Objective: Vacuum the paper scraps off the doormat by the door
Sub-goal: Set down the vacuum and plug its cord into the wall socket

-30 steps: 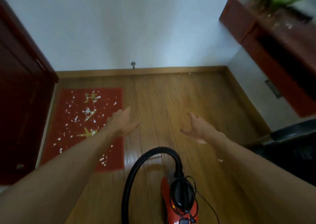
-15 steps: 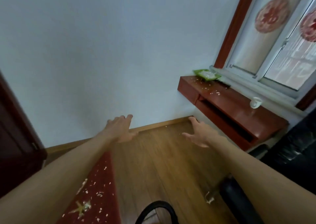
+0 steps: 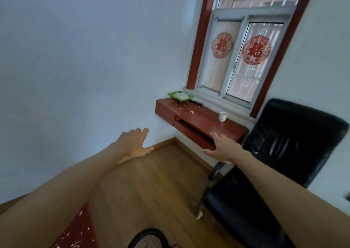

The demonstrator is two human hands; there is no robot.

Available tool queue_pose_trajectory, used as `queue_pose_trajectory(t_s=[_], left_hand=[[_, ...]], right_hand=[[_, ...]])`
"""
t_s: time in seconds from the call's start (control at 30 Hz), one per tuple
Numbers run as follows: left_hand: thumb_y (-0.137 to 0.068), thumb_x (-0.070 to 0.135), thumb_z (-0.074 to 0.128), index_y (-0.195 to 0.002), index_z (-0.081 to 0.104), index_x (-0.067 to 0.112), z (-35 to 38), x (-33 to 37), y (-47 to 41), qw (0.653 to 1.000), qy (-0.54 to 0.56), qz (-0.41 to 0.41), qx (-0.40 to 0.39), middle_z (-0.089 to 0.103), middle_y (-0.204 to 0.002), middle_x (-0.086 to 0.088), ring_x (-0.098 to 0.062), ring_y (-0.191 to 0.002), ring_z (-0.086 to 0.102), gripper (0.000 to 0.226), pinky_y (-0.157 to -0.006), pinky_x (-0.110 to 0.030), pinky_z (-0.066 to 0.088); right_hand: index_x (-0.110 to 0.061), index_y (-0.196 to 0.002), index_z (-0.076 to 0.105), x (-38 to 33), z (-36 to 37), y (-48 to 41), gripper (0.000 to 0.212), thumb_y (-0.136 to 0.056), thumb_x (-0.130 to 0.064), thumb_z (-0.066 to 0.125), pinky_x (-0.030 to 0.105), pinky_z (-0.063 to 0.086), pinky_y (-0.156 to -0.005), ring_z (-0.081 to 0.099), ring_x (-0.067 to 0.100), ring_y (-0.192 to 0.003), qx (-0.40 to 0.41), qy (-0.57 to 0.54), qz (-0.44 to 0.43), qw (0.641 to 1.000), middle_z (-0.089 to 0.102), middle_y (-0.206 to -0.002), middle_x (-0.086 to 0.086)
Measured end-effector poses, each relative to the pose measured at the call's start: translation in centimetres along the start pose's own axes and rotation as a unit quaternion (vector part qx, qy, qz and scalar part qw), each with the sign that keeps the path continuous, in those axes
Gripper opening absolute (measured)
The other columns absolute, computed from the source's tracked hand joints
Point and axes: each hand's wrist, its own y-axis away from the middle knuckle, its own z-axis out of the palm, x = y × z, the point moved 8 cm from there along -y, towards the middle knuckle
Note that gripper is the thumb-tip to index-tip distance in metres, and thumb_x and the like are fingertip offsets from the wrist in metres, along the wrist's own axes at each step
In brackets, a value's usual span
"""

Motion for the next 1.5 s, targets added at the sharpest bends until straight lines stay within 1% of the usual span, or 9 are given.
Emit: queue_pose_trajectory(t_s=[0.23, 0.4, 0.5, 0.57, 0.77, 1.03, 1.1, 1.3, 1.5], left_hand=[[-0.094, 0.058, 0.051, -0.150, 0.029, 0.019, 0.9, 7.4, 3.9, 0.999, -0.016, 0.041, -0.019, 0.050, -0.145, -0.008, -0.027, -0.127, 0.054, 0.072, -0.103, -0.041, 0.045], [-0.095, 0.056, 0.052, -0.151, 0.028, 0.018, 2.5, 12.5, 5.4, 0.996, -0.023, 0.081, -0.037, 0.051, -0.144, -0.007, -0.026, -0.125, 0.057, 0.073, -0.101, -0.038, 0.048], [-0.095, 0.056, 0.052, -0.154, 0.025, 0.017, 2.9, 15.4, 5.0, 0.994, -0.022, 0.103, -0.043, 0.046, -0.150, -0.007, -0.027, -0.131, 0.052, 0.075, -0.106, -0.041, 0.046], [-0.095, 0.057, 0.052, -0.155, 0.024, 0.018, 3.1, 17.0, 4.1, 0.992, -0.018, 0.116, -0.045, 0.041, -0.154, -0.007, -0.028, -0.135, 0.049, 0.077, -0.107, -0.042, 0.045], [-0.094, 0.057, 0.052, -0.155, 0.023, 0.018, 4.7, 18.6, 0.2, 0.985, -0.020, 0.162, -0.053, 0.043, -0.153, -0.007, -0.028, -0.133, 0.052, 0.078, -0.107, -0.043, 0.047], [-0.095, 0.055, 0.053, -0.154, 0.024, 0.014, 8.8, 16.9, -10.7, 0.969, -0.026, 0.232, -0.086, 0.048, -0.148, -0.012, -0.030, -0.126, 0.056, 0.078, -0.104, -0.047, 0.048], [-0.095, 0.055, 0.053, -0.154, 0.023, 0.014, 10.7, 16.4, -13.1, 0.962, -0.025, 0.249, -0.110, 0.045, -0.149, -0.013, -0.031, -0.130, 0.053, 0.078, -0.105, -0.047, 0.047], [-0.095, 0.053, 0.055, -0.154, 0.023, 0.013, 18.0, 16.7, -18.3, 0.935, -0.016, 0.301, -0.186, 0.045, -0.148, -0.012, -0.029, -0.130, 0.052, 0.077, -0.103, -0.045, 0.048], [-0.096, 0.053, 0.054, -0.154, 0.023, 0.012, 28.2, 18.6, -18.3, 0.909, -0.026, 0.311, -0.275, 0.042, -0.151, -0.012, -0.029, -0.133, 0.048, 0.077, -0.103, -0.043, 0.047]], right_hand=[[-0.023, -0.155, 0.012, 6.9, 0.6, 8.3, 0.084, -0.091, -0.062, 0.051, 0.050, 0.042, -0.106, 0.043, 0.035, -0.133, -0.018, 0.005, 0.031, 0.999, 0.032, -0.153, 0.014], [-0.023, -0.155, 0.011, 9.1, 0.8, 12.0, 0.082, -0.093, -0.062, 0.048, 0.047, 0.045, -0.102, 0.044, 0.036, -0.132, -0.020, 0.035, 0.029, 0.999, 0.034, -0.152, 0.014], [-0.023, -0.153, 0.016, 10.5, 0.2, 13.1, 0.079, -0.092, -0.062, 0.049, 0.047, 0.047, -0.099, 0.046, 0.035, -0.130, -0.011, 0.028, 0.038, 0.999, 0.037, -0.148, 0.014], [-0.023, -0.153, 0.017, 11.5, 0.3, 13.4, 0.079, -0.091, -0.062, 0.049, 0.048, 0.046, -0.099, 0.045, 0.035, -0.130, -0.012, 0.024, 0.050, 0.998, 0.036, -0.150, 0.015], [-0.023, -0.155, 0.012, 14.1, 2.5, 11.8, 0.081, -0.093, -0.063, 0.045, 0.047, 0.046, -0.100, 0.045, 0.034, -0.131, -0.024, 0.019, 0.097, 0.995, 0.036, -0.150, 0.014], [-0.025, -0.155, 0.012, 14.8, 9.0, 4.1, 0.080, -0.093, -0.063, 0.046, 0.048, 0.045, -0.099, 0.046, 0.035, -0.130, -0.062, -0.031, 0.177, 0.982, 0.037, -0.150, 0.013], [-0.025, -0.155, 0.012, 15.1, 11.4, 2.5, 0.081, -0.093, -0.063, 0.046, 0.049, 0.046, -0.099, 0.046, 0.036, -0.130, -0.084, -0.048, 0.203, 0.974, 0.038, -0.149, 0.013], [-0.024, -0.154, 0.014, 16.1, 19.5, 0.8, 0.080, -0.093, -0.064, 0.044, 0.051, 0.047, -0.098, 0.049, 0.036, -0.126, -0.127, -0.102, 0.276, 0.947, 0.040, -0.147, 0.014], [-0.023, -0.153, 0.018, 17.6, 28.2, 2.6, 0.076, -0.093, -0.061, 0.047, 0.049, 0.046, -0.101, 0.048, 0.036, -0.129, -0.164, -0.146, 0.334, 0.916, 0.041, -0.147, 0.014]])
